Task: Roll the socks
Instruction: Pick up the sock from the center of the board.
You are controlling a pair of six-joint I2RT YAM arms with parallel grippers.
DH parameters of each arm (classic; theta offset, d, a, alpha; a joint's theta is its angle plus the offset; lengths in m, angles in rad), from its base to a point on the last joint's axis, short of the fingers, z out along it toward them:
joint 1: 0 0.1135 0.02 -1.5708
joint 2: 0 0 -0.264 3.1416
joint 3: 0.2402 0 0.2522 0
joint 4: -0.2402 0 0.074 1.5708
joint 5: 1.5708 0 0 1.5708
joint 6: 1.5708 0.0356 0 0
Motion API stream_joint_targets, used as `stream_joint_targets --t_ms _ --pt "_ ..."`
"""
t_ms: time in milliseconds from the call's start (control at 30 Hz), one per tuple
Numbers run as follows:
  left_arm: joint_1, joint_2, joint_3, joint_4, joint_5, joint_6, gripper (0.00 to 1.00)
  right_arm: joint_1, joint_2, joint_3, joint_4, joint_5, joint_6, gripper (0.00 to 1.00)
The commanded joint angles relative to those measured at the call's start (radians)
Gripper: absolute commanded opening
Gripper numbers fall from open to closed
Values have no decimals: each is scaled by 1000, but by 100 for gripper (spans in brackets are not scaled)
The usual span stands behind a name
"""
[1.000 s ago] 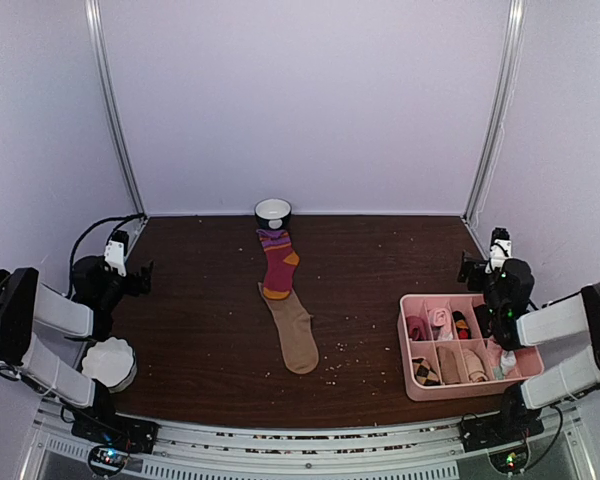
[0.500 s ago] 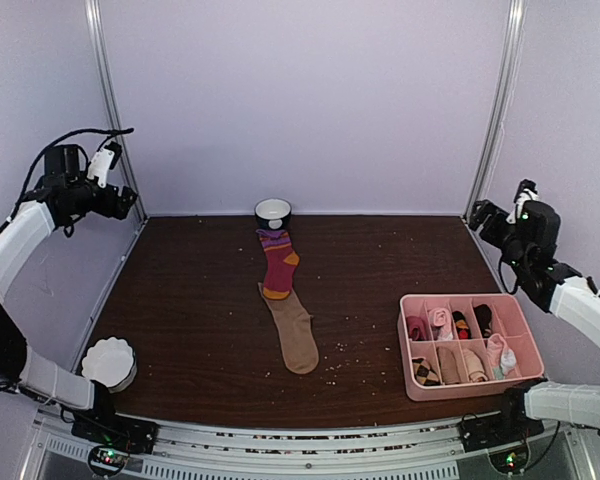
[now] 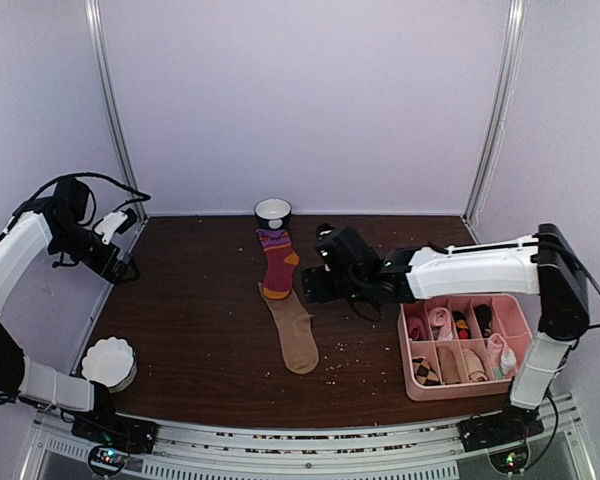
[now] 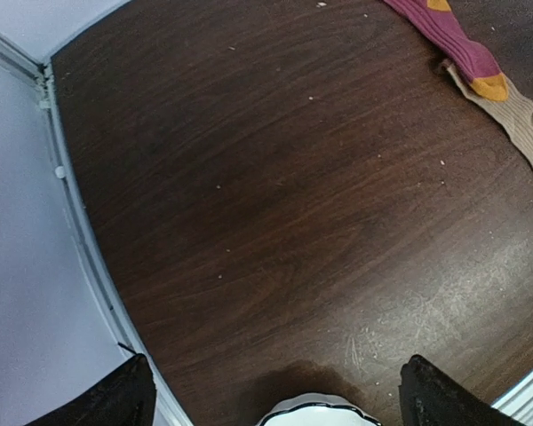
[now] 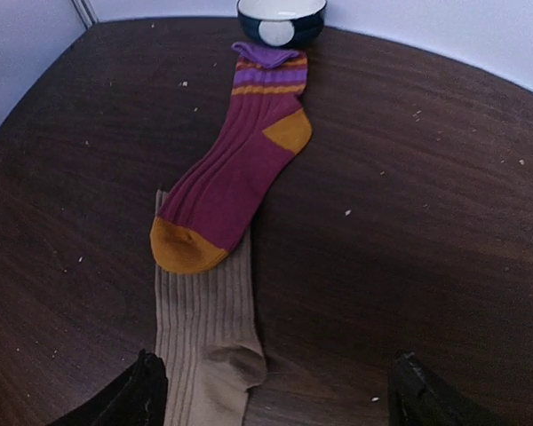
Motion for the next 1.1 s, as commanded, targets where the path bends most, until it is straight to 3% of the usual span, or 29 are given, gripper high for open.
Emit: stream_joint_targets --t_ms 0,167,333,533,667,900,1067 --pt "7 62 -8 6 108 49 98 87 175 154 -173 41 108 83" --pt "7 77 -64 24 137 100 98 114 313 231 -254 -4 211 75" --pt "7 79 -89 26 144 126 98 114 360 200 -196 -69 229 67" --pt "7 75 -80 15 149 153 98 118 401 182 -178 -140 276 33" --pt "8 61 -98 6 173 171 98 129 373 182 -215 -154 270 1" --pt "6 73 -74 -29 223 192 98 198 145 102 -261 -162 112 0" --pt "-1 85 -74 -29 284 191 98 219 45 161 -396 -177 10 0"
